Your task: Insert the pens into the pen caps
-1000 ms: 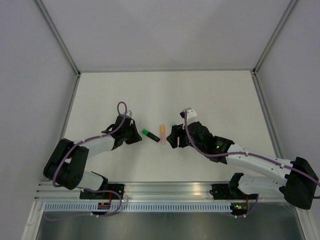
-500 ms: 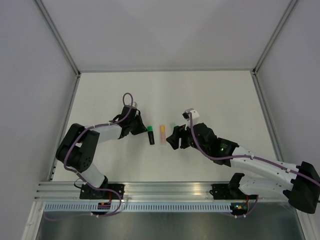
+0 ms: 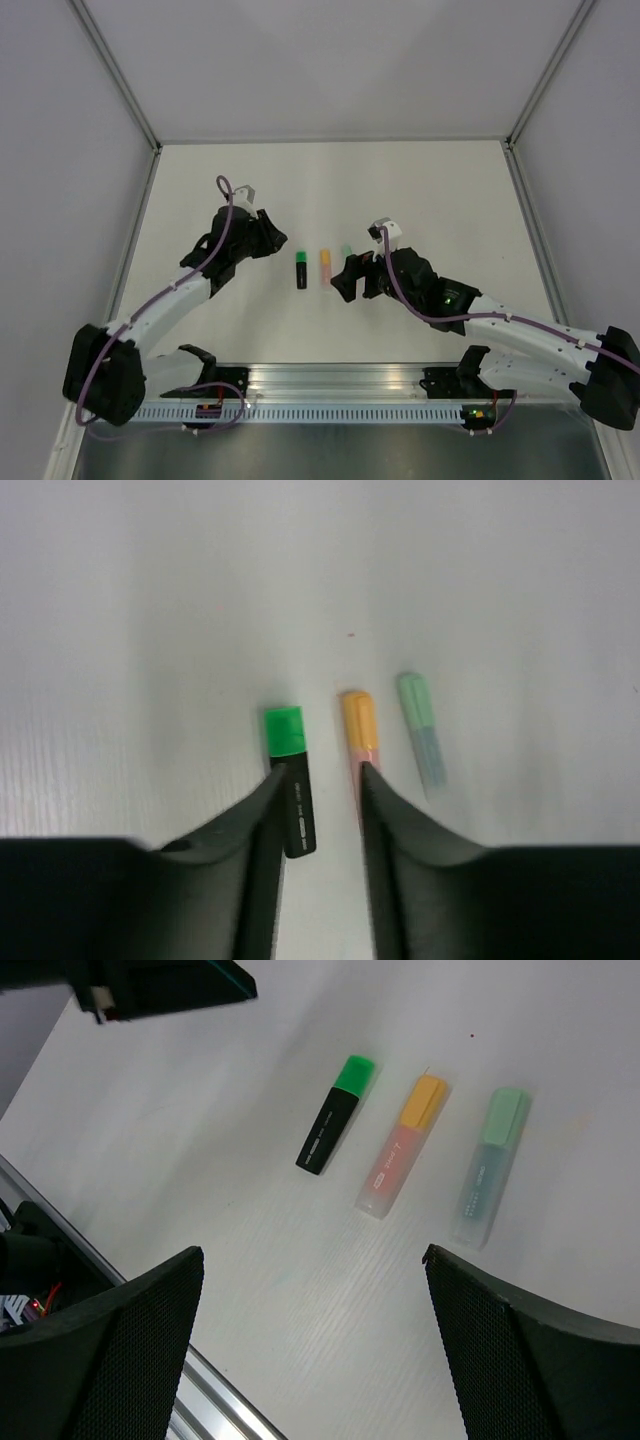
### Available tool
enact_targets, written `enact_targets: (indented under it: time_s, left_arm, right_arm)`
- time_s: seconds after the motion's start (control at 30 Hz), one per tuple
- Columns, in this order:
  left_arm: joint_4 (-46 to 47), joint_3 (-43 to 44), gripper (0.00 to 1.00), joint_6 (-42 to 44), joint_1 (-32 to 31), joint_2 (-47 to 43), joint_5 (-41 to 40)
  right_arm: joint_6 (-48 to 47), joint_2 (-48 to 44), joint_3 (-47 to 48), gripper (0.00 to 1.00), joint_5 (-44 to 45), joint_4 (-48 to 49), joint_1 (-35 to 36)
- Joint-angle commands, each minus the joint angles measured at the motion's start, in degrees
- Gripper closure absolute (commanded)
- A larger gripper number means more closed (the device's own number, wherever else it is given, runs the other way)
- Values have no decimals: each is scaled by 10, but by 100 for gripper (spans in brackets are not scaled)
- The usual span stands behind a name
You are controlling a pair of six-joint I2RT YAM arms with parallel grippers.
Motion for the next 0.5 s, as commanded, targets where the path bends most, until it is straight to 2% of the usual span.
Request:
enact_targets:
  time_s: [0.0, 0.03, 0.07, 0.2, 0.37, 0.47]
  left_arm:
    - [31, -35, 58, 60, -6, -148, 76]
    - [66, -47, 21, 67, -9, -175, 96]
    - [85, -73, 1, 72, -16, -200, 141]
    - [149, -126, 0, 86, -38, -280, 189]
    - [175, -130, 0, 115, -74, -268, 243]
    - [180, -129, 0, 124, -96, -268, 247]
  right_arm:
    - [-8, -14, -3, 2, 1, 26, -2]
    - [-6, -18, -2, 2, 3, 26, -2]
    - [-6, -20, -2, 2, 4, 26, -1]
    - [9, -39, 1, 2, 30, 16, -1]
    - [21, -51, 0, 2, 93, 5, -2]
    - [26, -48, 2, 2, 122, -6, -1]
